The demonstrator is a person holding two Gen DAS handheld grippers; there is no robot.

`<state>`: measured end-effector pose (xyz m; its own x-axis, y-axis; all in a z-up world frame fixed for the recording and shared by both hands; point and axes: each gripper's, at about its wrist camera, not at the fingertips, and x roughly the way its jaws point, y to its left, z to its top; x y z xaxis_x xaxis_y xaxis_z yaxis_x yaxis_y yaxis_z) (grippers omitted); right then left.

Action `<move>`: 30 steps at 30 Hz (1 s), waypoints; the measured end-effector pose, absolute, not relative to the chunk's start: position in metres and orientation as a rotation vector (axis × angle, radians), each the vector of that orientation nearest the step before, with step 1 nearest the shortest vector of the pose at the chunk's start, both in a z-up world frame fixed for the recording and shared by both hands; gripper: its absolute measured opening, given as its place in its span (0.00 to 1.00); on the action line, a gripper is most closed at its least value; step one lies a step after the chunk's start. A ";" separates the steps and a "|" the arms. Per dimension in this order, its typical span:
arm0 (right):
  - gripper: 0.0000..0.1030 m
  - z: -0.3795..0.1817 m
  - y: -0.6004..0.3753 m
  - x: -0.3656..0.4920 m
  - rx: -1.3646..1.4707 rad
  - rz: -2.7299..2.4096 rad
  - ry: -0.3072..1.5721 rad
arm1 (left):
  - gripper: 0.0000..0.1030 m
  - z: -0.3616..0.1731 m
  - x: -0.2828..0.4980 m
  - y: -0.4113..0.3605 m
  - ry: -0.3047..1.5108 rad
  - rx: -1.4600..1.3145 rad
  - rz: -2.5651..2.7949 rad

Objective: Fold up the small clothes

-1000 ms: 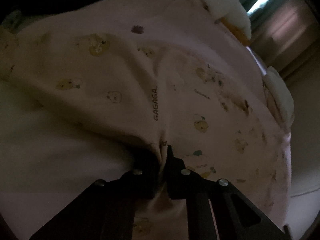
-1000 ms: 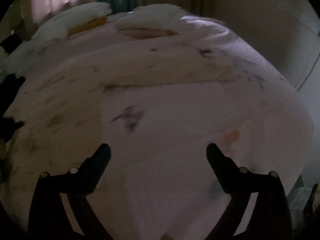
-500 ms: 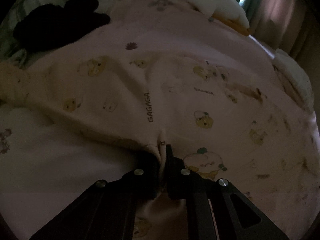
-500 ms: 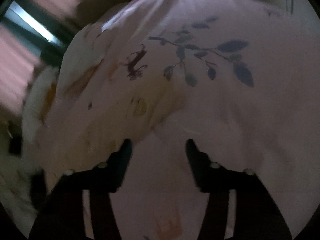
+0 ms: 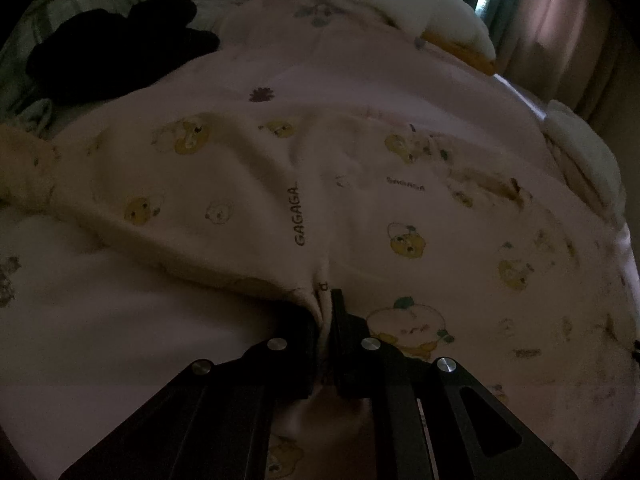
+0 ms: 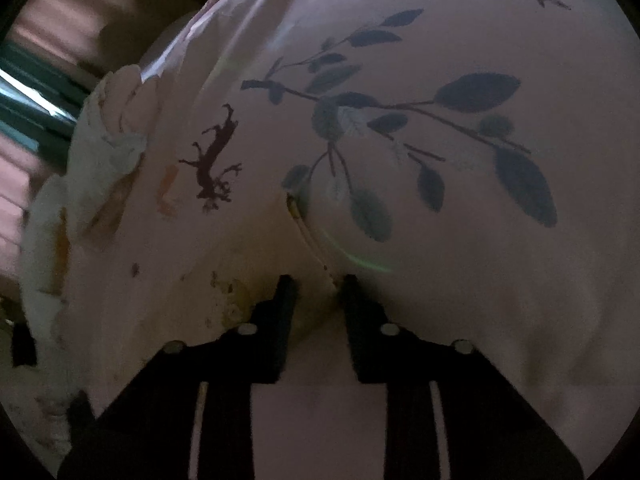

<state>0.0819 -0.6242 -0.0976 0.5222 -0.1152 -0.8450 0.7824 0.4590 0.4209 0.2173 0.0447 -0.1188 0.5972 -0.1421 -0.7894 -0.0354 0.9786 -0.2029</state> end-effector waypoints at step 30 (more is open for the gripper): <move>0.06 -0.012 -0.380 0.177 0.619 0.015 0.730 | 0.10 -0.123 0.215 0.048 0.907 -0.262 -0.075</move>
